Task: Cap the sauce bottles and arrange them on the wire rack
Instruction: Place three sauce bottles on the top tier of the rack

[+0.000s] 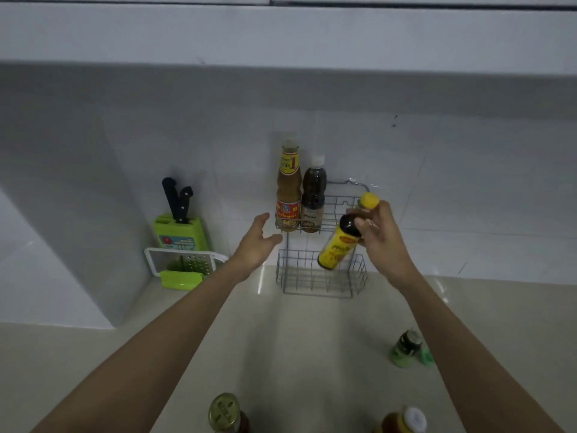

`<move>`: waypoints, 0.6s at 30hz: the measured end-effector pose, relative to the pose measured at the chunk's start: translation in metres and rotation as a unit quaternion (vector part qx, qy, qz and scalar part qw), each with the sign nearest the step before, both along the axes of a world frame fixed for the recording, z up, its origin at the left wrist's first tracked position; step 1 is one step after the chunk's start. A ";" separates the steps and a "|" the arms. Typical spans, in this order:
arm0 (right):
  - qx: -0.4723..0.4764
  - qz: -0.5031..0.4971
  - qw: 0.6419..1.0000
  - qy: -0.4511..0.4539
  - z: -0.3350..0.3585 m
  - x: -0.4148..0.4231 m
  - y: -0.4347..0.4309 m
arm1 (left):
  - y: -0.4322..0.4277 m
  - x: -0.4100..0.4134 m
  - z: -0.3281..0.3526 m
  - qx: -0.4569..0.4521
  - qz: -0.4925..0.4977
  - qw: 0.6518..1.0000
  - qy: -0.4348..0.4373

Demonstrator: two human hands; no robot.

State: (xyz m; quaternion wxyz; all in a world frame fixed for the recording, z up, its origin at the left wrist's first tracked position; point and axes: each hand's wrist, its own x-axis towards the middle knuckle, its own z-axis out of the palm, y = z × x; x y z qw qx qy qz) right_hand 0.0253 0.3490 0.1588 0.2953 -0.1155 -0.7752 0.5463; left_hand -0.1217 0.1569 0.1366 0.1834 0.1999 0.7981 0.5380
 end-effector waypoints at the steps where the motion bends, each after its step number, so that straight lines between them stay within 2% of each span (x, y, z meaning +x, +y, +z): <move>1: 0.025 -0.025 0.999 0.024 0.011 -0.005 0.005 | 0.007 -0.003 0.009 0.006 -0.003 1.000 0.006; 3: 0.071 -0.074 0.993 0.056 0.029 -0.016 0.010 | 0.019 -0.008 0.024 0.012 -0.011 1.000 0.013; 6: 0.083 -0.103 0.988 0.074 0.037 -0.037 0.017 | 0.032 -0.014 0.032 0.012 -0.018 1.000 -0.015; 14: 0.162 -0.049 0.984 -0.054 0.033 -0.081 0.027 | 0.037 -0.015 0.020 0.031 -0.035 0.999 -0.004; 18: 0.180 -0.050 0.979 -0.084 0.031 -0.091 0.031 | 0.037 -0.016 0.016 0.032 -0.043 0.999 0.001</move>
